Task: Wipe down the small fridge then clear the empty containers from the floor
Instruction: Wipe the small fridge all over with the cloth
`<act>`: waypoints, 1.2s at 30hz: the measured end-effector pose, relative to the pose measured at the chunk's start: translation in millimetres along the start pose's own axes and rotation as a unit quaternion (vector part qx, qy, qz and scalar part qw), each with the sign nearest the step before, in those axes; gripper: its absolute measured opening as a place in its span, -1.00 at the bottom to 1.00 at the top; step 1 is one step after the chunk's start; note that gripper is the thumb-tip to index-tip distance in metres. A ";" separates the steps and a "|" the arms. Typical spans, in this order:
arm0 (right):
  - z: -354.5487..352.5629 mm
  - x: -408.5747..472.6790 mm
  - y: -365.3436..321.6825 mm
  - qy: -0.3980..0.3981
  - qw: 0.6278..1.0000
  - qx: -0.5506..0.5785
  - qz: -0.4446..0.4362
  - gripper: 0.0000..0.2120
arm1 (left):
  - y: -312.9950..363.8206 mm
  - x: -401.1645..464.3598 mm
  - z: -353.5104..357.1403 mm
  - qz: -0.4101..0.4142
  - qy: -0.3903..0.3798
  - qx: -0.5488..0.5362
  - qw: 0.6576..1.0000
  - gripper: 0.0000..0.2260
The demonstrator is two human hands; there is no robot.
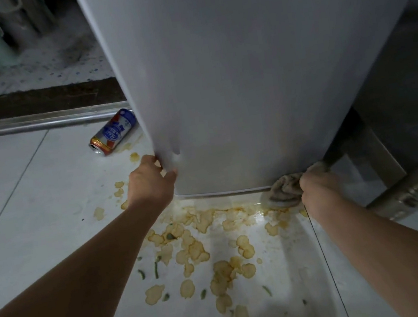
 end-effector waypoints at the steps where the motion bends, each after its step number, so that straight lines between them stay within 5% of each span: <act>1: -3.9 -0.9 3.7 0.021 0.999 0.032 0.021 -0.58 | 2.3 -6.1 -1.2 -0.008 0.012 -0.014 1.000 -0.62; 5: -30.5 -10.5 8.9 0.126 0.984 0.124 0.026 -0.52 | 32.2 -34.0 2.5 0.062 0.030 -0.019 0.997 -0.70; 8: -36.9 -14.2 7.1 0.120 0.977 0.173 -0.022 -0.51 | 78.5 -55.9 9.5 0.235 0.035 0.036 0.971 -0.73; 12: -28.9 -0.2 11.6 0.044 0.978 0.197 -0.045 -0.51 | 133.6 -84.6 34.5 0.481 0.023 0.176 0.859 -0.72; 16: -19.6 21.2 14.6 -0.011 0.979 0.200 -0.048 -0.57 | 154.8 -99.0 68.9 0.602 0.003 0.290 0.744 -0.68; 23: -16.8 32.7 13.5 0.014 0.984 0.164 -0.068 -0.64 | 161.8 -79.3 90.1 0.627 0.032 0.416 0.658 -0.43; 31: -48.1 3.2 -12.9 -0.007 0.962 0.261 -0.078 -0.80 | 164.2 -84.4 85.3 0.627 0.015 0.457 0.631 -0.42; 36: -88.4 -25.0 -41.1 0.018 0.960 0.245 -0.132 -0.70 | 166.0 -90.7 80.3 0.601 -0.032 0.469 0.647 -0.44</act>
Point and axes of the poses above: each hand's wrist, its own x-axis towards the middle knuckle, its own z-axis out of the palm, y = z × x, the point moved 6 cm from there along x, towards the middle knuckle, and after that the axes turned 8 degrees about -x, right-handed, at the moved point
